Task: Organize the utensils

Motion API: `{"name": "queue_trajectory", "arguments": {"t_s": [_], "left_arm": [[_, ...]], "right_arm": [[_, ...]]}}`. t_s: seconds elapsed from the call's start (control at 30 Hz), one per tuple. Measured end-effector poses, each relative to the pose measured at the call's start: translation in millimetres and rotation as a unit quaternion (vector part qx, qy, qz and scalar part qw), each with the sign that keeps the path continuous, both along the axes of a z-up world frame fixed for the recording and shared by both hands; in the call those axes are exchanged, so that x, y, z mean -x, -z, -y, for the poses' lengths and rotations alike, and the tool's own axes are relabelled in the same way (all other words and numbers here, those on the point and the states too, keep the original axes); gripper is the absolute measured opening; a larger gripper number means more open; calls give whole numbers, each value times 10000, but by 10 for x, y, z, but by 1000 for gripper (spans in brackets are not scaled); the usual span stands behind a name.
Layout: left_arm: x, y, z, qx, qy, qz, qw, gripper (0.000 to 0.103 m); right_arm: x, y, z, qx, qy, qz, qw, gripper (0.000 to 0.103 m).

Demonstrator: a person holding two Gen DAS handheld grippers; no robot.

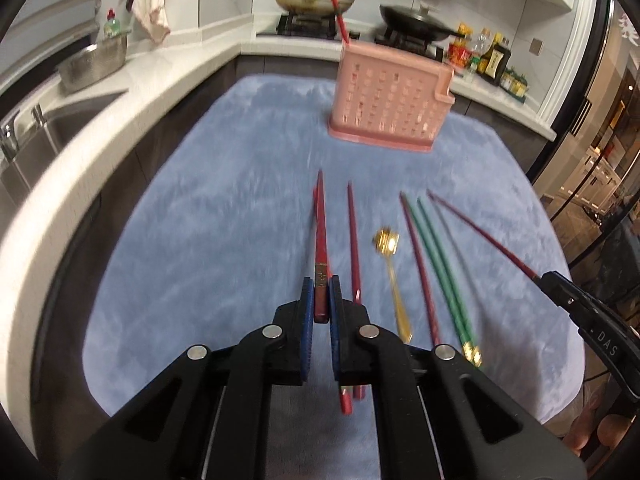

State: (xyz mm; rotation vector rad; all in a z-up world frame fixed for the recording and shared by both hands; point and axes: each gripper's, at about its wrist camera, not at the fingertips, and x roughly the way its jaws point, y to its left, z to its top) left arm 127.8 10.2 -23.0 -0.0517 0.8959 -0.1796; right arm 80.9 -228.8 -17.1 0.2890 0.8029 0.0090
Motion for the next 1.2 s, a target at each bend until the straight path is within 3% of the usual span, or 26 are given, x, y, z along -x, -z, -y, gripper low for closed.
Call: {"name": "queue_trajectory", "arguments": {"t_s": [0.33,0.83,1.07,1.2], "left_arm": [[-407,-826,-65,236,54,600,9979,7],[-1062,-2016,103,378,107,1610,9862,7],[-1382,-2448,207,476,89,1991,9788,7],[-1633,-2620,270,505,53,2116,9760,7]], "right_arm": [[-325,-628,135,110,16,512,9986,7],[-1023,-1581,242,113,-104,1177,9929,6],[-1446,-2098,290,-93,-139,1582,9873,6],[-1732,-2315,273,-133,-146,1787,9837,1]]}}
